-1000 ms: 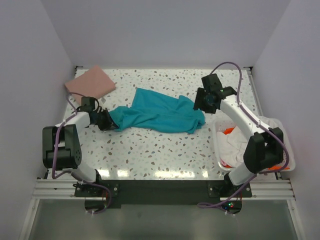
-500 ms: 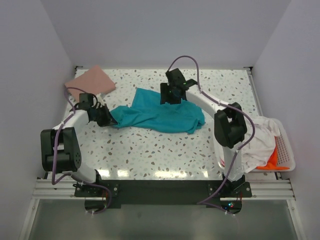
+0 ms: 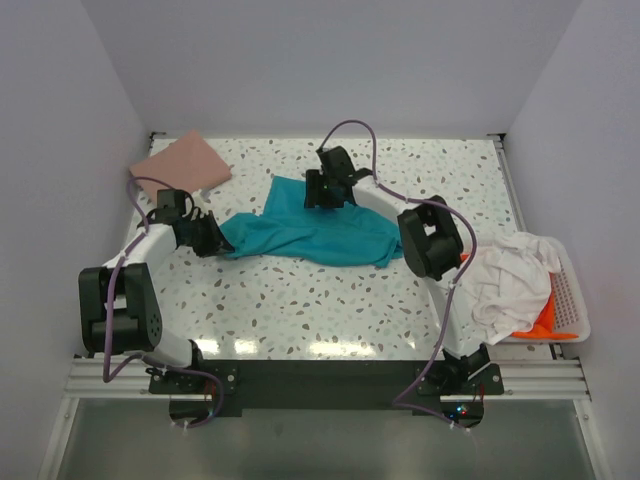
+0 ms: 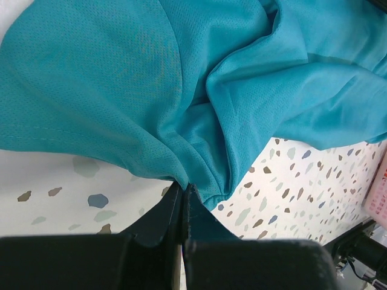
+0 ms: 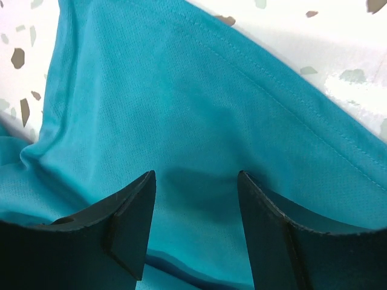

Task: Fold and stack the t-shirts
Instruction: Flatten the tshirt out

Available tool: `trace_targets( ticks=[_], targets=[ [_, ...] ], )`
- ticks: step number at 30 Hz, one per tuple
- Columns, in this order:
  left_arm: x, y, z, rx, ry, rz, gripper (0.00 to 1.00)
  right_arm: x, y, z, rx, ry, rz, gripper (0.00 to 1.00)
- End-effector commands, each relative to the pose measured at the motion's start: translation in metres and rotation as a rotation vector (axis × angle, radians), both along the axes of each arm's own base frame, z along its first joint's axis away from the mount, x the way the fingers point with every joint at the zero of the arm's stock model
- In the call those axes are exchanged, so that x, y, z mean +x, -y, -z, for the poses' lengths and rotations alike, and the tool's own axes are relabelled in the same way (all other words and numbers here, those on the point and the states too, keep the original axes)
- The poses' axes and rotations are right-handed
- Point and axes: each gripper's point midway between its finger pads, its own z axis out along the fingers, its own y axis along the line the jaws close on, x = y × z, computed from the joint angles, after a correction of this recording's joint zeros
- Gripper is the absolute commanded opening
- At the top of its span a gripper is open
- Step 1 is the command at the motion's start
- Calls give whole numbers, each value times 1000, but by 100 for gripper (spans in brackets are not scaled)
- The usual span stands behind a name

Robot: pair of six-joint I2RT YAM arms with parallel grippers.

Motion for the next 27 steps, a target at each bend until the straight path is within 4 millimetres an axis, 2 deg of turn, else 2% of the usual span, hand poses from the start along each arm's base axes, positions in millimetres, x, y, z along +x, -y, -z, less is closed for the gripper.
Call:
trace_targets(
  ticks=[1,4,6,7,9,10,12,14,15,16,17,18,22,23,24,26,27],
  targets=[
    [2,0,-14,6,50,23,0,4,7,-8,-20,37,9,60],
    [4,-1,-15,12,52,18,0,-14,24,3,-72,-4,14,60],
    [6,-2,-14,14,51,16,0,-37,38,17,-122,-70,12,59],
    [7,-1,-13,13,50,13,0,-44,43,14,-133,-86,14,59],
    [8,-1,-13,11,49,11,0,-72,60,30,-187,-175,17,58],
    [8,-1,-12,8,47,13,0,-79,65,25,-190,-186,18,57],
    [8,-1,-11,7,44,15,0,-111,82,37,-237,-272,17,55],
    [7,0,-10,5,41,22,0,-131,94,30,-254,-304,25,55],
    [6,0,-10,4,41,23,0,-148,105,38,-277,-346,27,54],
    [5,1,-10,3,42,30,0,-158,109,38,-283,-362,27,54],
    [3,2,-8,-3,39,36,0,-166,113,28,-278,-364,28,54],
    [2,3,-8,-7,40,41,0,-181,119,32,-293,-393,17,54],
    [-5,6,-6,-20,35,55,0,-195,118,3,-260,-350,0,55],
    [-7,6,-4,-21,31,58,0,-190,112,-6,-229,-317,-7,55],
    [-8,7,-4,-21,31,62,0,-183,106,-28,-185,-260,-12,55],
    [-9,7,-4,-19,35,65,0,-170,101,-50,-165,-191,-1,56],
    [-8,7,-5,-19,38,64,0,-155,94,-71,-139,-136,8,56]
  ],
)
